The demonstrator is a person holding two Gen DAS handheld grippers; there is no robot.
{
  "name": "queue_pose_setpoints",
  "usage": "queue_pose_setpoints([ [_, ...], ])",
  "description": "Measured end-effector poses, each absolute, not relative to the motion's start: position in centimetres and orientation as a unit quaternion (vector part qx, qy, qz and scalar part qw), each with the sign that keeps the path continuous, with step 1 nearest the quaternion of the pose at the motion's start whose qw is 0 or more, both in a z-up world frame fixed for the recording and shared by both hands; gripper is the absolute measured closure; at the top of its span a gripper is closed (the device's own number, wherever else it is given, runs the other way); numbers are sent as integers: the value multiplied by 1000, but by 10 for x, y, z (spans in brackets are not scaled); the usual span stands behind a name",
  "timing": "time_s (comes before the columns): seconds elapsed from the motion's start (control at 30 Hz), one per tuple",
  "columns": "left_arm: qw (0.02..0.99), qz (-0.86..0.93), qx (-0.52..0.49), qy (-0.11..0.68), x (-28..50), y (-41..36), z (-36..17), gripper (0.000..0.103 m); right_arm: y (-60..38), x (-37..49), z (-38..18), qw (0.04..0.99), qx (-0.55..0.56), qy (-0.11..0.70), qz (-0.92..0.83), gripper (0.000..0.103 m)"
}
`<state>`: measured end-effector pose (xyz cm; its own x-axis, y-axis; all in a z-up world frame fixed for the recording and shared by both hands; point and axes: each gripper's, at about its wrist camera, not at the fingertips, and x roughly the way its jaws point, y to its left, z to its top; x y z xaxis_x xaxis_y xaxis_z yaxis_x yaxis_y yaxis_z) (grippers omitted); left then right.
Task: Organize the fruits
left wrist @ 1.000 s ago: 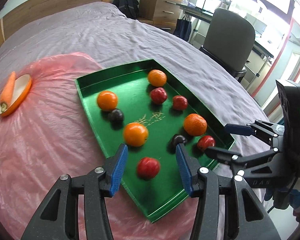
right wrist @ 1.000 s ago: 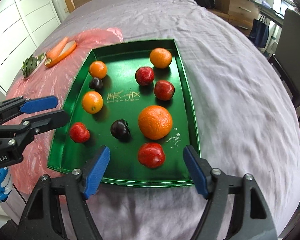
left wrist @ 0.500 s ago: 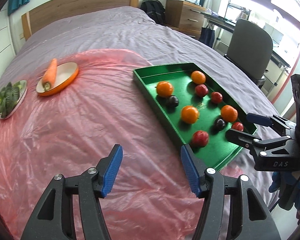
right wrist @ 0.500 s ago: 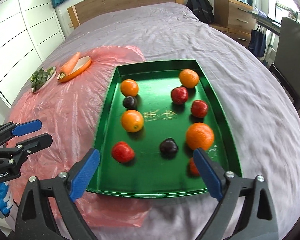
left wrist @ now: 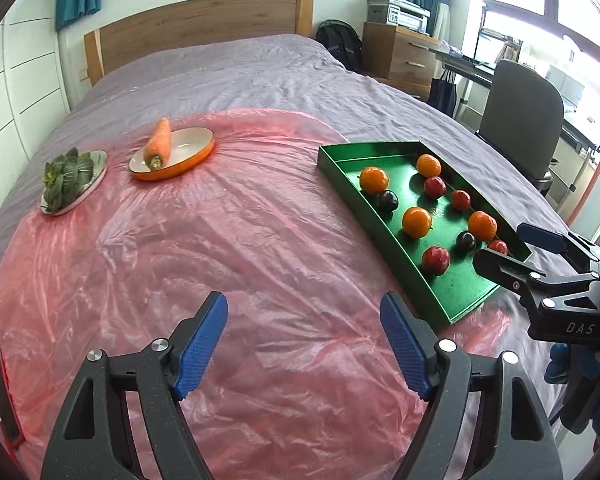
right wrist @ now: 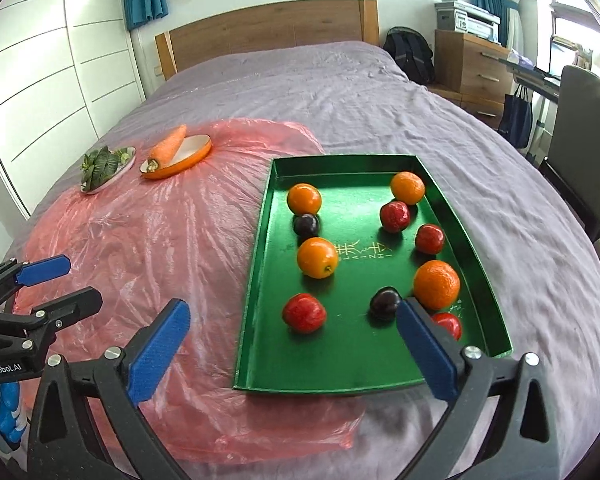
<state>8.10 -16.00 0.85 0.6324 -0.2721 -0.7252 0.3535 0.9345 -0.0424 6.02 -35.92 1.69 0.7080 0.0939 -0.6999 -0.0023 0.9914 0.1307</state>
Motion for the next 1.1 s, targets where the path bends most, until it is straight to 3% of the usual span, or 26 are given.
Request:
queue_pose_setpoints([
  [0.3,922,-142,27,361,24,-128,43,29,-328,7,49,933,46,355,28,0],
  [0.4,926,-126,12,355,6,-115,51,19,-320,-11,57,935,39,353,25,0],
  [0.63,935,-79,-12,347,-23,-89,53,11,-315,-43,68,939,37,343,9,0],
  [1.1,940,-53,8,336,-53,-73,58,10,-325,-73,85,946,32,323,-18,0],
])
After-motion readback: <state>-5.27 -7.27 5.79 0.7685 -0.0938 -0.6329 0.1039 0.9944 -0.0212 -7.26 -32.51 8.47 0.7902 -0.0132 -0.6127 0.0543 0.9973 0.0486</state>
